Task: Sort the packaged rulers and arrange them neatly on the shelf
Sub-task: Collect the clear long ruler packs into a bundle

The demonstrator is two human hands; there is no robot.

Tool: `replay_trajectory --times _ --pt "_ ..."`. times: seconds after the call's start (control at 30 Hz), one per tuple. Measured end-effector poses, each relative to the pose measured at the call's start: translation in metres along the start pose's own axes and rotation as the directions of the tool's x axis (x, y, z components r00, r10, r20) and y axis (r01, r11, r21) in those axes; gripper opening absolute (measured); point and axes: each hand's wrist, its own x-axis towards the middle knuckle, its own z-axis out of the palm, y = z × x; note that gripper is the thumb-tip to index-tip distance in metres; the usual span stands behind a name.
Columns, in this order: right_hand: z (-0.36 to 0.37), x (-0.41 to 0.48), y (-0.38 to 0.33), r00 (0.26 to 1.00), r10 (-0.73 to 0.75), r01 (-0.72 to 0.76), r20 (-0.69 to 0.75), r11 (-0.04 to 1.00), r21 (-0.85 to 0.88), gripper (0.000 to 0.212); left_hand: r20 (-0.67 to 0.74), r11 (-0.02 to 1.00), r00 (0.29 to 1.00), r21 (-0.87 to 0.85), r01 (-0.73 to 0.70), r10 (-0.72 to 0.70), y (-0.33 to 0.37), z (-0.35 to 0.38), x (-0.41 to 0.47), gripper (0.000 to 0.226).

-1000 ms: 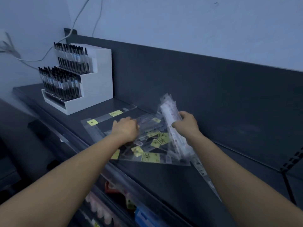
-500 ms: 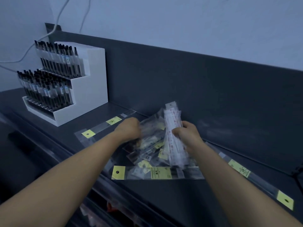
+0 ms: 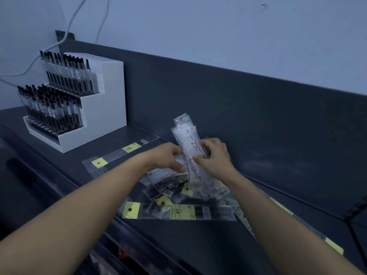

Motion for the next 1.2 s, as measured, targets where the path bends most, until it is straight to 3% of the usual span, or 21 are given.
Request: replay_trajectory --times 0.03,0.1,0.3,0.43,0.53,0.77,0.87,1.0,1.13,1.2 --pt "-0.002 0.000 0.002 0.999 -0.039 0.040 0.005 0.987 -0.156 0.046 0.011 1.000 1.000 -0.001 -0.006 0.006 0.001 0.001 -0.001 0.034" --pt "-0.005 0.001 0.004 0.991 -0.105 0.124 0.084 0.958 -0.259 0.048 0.032 1.000 1.000 -0.020 0.001 0.000 0.000 0.002 -0.002 0.029" --pt "-0.010 -0.005 0.004 0.986 -0.085 0.066 0.143 0.989 0.130 0.035 -0.039 0.999 0.999 -0.036 0.009 -0.011 0.004 0.005 -0.006 0.021" --pt "-0.014 -0.006 0.003 0.982 -0.095 0.068 0.162 0.984 0.166 0.033 -0.085 0.999 0.996 -0.040 0.026 -0.029 0.010 0.006 -0.009 0.026" --pt "-0.020 -0.007 0.004 0.969 -0.059 0.006 0.239 0.976 0.219 0.036 -0.112 0.998 0.993 0.057 0.028 -0.021 0.015 0.004 -0.012 0.036" --pt "-0.025 -0.014 0.005 0.937 0.015 -0.146 0.348 0.924 0.353 0.035 -0.140 0.968 0.990 0.250 0.013 0.022 0.018 0.004 -0.019 0.026" --pt "-0.019 -0.018 0.005 0.954 0.012 -0.140 0.298 0.900 0.413 0.035 -0.134 0.960 0.991 0.278 0.025 0.013 0.015 0.002 -0.019 0.029" --pt "-0.017 -0.018 0.001 0.994 0.003 -0.058 0.107 0.856 0.514 0.026 -0.243 0.971 0.970 0.226 0.076 -0.019 0.012 0.002 -0.016 0.040" --pt "-0.018 -0.017 -0.008 0.988 0.086 0.003 -0.130 0.825 0.565 0.022 -0.379 0.987 0.912 -0.092 0.129 -0.154 0.008 0.003 -0.014 0.041" --pt "-0.019 -0.015 -0.007 0.970 0.186 -0.041 -0.155 0.757 0.652 0.018 -0.383 0.953 0.899 -0.287 0.100 -0.210 0.009 0.005 -0.015 0.030"
